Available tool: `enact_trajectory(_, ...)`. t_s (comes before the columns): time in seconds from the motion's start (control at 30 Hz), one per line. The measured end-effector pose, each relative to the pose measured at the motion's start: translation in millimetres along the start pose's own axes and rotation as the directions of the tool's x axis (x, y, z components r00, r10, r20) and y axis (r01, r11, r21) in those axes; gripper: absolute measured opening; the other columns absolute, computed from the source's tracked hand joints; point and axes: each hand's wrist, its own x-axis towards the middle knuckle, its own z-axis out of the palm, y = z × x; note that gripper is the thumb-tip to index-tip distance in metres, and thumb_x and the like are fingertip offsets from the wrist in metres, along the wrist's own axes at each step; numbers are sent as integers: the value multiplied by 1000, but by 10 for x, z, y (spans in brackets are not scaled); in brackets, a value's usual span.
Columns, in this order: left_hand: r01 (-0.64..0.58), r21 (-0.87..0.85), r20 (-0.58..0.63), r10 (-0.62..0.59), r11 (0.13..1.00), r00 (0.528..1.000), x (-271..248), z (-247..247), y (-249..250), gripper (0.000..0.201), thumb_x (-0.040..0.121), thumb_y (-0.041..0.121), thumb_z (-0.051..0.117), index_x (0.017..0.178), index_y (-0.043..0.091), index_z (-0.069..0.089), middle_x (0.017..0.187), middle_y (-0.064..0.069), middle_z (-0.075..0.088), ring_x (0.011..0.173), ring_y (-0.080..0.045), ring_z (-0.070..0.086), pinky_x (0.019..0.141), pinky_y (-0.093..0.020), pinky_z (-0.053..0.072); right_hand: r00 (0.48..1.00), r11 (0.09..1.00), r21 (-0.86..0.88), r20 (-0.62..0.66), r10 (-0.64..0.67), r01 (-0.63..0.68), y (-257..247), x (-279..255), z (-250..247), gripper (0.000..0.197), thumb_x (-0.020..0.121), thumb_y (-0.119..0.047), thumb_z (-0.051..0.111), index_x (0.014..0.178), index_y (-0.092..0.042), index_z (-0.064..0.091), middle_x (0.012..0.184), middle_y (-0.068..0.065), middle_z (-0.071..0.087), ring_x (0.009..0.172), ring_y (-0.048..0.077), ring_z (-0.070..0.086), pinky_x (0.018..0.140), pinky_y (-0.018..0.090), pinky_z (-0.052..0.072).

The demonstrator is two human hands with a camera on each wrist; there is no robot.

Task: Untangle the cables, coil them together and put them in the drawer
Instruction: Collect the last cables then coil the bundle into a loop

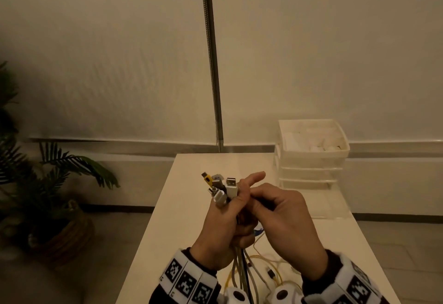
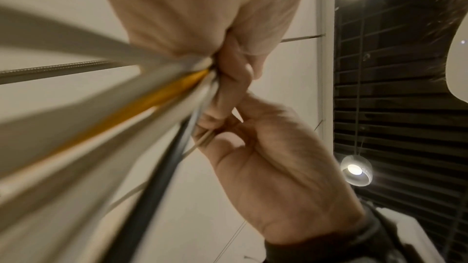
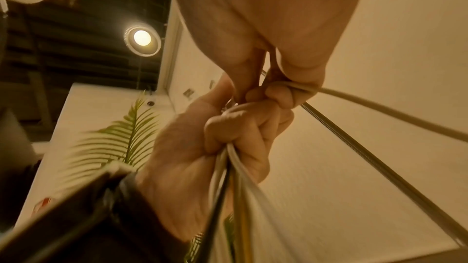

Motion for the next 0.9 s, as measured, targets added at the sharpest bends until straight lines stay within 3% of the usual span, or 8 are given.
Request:
enact_trajectory(0.2,-46,138,-134,64,989,989,65,25,-85,45,89,52,46,109,24,74,91,-17,72,72,-27,67,49,-26,48,999,980,-196,20,-31,34,121,-24,21,25,88,-3,62,99,-21,74,96,-12,64,87,9,64,77,25,57)
enact_trajectory(0.33,-182,147,-278,217,972,936,129,-123,-1,44,93,45,44,79,15,71,64,-16,46,46,-15,37,43,-23,29,986,925,-347,-7,-169,157,191,-79,-34,12,84,-17,72,92,-26,76,86,-14,66,77,8,64,68,17,52)
enact_trajectory(0.47,-286,85,-346,297,954,890,132,-432,181,49,95,43,38,65,5,47,78,-15,67,79,-28,68,70,-39,57,978,970,-237,184,100,-55,325,-120,-180,13,88,-25,67,79,-23,76,64,-7,68,57,3,60,58,14,44)
enact_trajectory(0.53,-322,-46,-318,292,946,902,84,-513,320,52,93,48,38,61,8,41,67,-12,62,73,-30,69,68,-44,59,938,962,-256,302,170,-92,445,-117,-292,20,92,-24,62,77,-19,74,57,-4,60,54,2,53,57,16,43)
enact_trajectory(0.6,-329,-103,-282,289,939,915,6,-597,517,53,88,58,42,58,14,35,52,-1,41,43,-14,45,43,-27,45,917,949,-301,346,199,-92,595,-105,-411,26,95,-26,58,72,-20,69,58,-5,55,55,7,49,58,24,42)
enact_trajectory(0.7,-308,-9,-250,296,951,922,-107,-733,801,56,86,63,43,55,19,31,46,6,24,39,-9,11,37,-16,14,918,924,-365,318,237,-112,788,-56,-583,29,95,-28,56,68,-21,64,61,0,56,57,13,49,59,33,44)
enact_trajectory(0.8,-213,189,-193,249,959,949,-137,-675,730,44,92,46,48,58,19,51,47,6,27,35,-6,18,38,-13,17,942,914,-397,268,204,-85,795,58,-659,29,94,-26,58,67,-18,63,57,-5,51,52,2,42,54,21,36)
enact_trajectory(0.9,-96,462,-63,140,882,988,-45,-405,312,22,97,31,54,92,23,73,51,10,39,39,-9,32,38,-23,25,954,930,-368,273,124,-16,638,187,-606,30,95,-24,57,65,-26,61,57,-13,57,53,0,46,56,13,35)
